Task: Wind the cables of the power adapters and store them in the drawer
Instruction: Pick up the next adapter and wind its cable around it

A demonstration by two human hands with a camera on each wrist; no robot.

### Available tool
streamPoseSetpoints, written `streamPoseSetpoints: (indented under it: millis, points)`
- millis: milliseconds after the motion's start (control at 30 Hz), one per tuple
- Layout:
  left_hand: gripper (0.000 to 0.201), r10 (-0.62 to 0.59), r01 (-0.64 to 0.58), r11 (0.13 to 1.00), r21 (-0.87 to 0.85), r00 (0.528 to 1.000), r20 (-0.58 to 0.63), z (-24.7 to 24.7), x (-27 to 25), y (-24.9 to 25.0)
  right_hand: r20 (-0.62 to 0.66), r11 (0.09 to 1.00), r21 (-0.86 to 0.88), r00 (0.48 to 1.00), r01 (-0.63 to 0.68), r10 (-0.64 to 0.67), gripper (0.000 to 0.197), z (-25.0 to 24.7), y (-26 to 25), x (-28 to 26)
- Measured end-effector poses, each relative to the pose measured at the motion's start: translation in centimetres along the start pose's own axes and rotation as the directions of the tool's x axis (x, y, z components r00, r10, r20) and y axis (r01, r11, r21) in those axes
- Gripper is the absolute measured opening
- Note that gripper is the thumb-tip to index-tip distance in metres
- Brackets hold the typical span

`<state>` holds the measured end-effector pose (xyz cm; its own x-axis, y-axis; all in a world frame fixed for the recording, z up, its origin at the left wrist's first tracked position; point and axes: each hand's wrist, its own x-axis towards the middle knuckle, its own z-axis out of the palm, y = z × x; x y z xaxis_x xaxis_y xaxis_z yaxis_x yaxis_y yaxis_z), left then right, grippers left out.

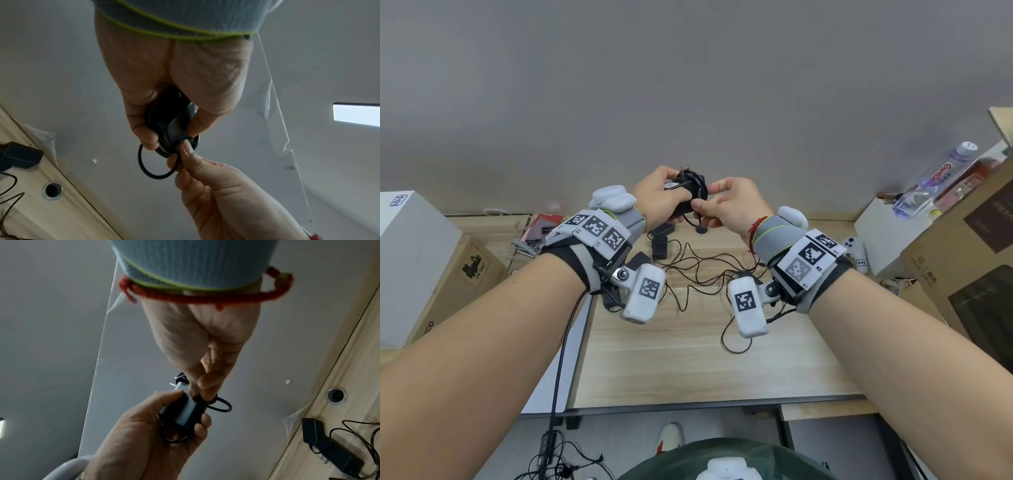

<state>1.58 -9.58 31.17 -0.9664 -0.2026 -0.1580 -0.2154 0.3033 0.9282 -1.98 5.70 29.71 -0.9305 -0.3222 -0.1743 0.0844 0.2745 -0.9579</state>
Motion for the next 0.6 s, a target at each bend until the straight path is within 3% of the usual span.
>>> streamPoseSetpoints:
  millis: [133,467,600]
  points:
    - [0.031,0.003,-0.003,1.000,-0.001,1.000,0.027,0.2,-0.4,0.2,-0.115,0.996,-0.084,0.992,0.042,-0.052,0.020,0.0,-0.2,-0.2]
    - [0.028,0.013,-0.013,1.000,0.002,0.999,0.050,0.3,-1.3,0.1,-0.264,0.942,-0.264,0.924,0.207,-0.277,0.016,0.1,-0.5,-0.7]
    - [0.014,0.005,-0.003,0.999,-0.044,0.999,0.044,0.4,-1.7,0.5,-0.221,0.911,-0.292,0.906,0.292,-0.362,0.014,0.1,-0.5,-1.3]
